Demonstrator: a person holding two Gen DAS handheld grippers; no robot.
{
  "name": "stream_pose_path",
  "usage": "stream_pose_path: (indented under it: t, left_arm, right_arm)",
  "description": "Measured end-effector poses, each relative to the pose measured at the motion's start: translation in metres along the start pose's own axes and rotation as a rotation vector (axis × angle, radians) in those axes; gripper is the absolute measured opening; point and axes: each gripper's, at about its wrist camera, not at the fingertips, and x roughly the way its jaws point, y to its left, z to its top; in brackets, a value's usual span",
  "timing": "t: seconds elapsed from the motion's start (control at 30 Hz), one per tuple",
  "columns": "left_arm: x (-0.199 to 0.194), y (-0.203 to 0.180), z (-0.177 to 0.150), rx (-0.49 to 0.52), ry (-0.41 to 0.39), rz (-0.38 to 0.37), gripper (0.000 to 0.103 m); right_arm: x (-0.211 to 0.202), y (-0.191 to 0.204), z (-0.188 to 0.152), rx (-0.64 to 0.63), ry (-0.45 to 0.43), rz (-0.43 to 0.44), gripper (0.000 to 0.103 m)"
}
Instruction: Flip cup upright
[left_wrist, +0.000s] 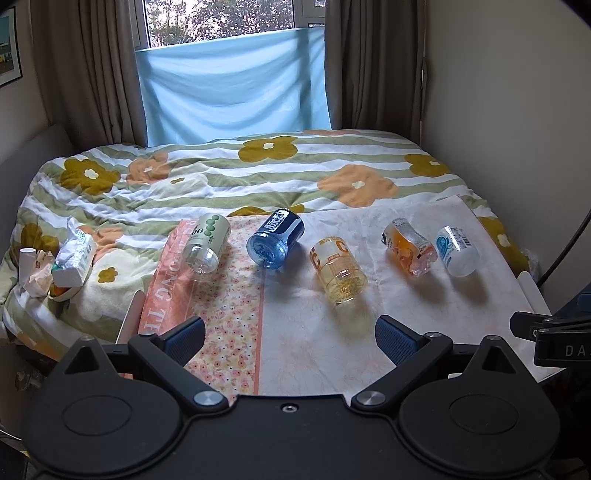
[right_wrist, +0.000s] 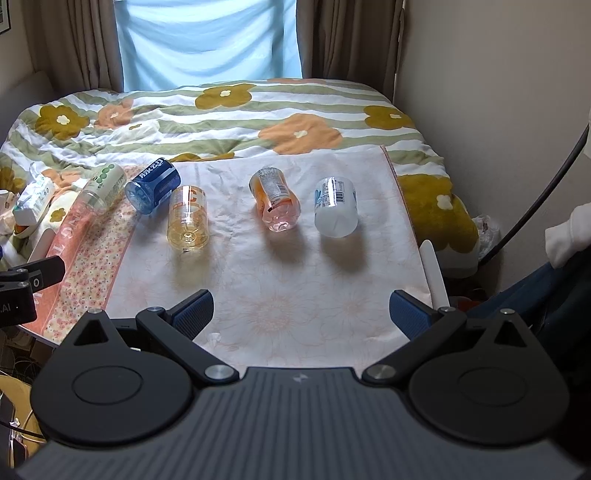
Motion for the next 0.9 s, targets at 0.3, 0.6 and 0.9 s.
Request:
stream_pose_path:
  t: [0.3,0.6,0.9]
  left_arm:
    - [0.002,-0.0033,-0.0008,-0.002,-0.003,0.0,0.1]
    - [0.0033,-0.0057,0.0001,0.001,-0.005,-0.001,0.1]
    - [0.0052,-0.0055,0.0042,0.0,-0.008,-0.012,0.1]
  right_arm:
    - [0.0006,0.0,0.0007,0.006,0.002,0.004,0.103]
    - [0.0009,0.0001,0.0016,0.006,0.004,0.004,0.103]
    - [0.0012,0.001,0.002,0.006,0.005,0.003,0.103]
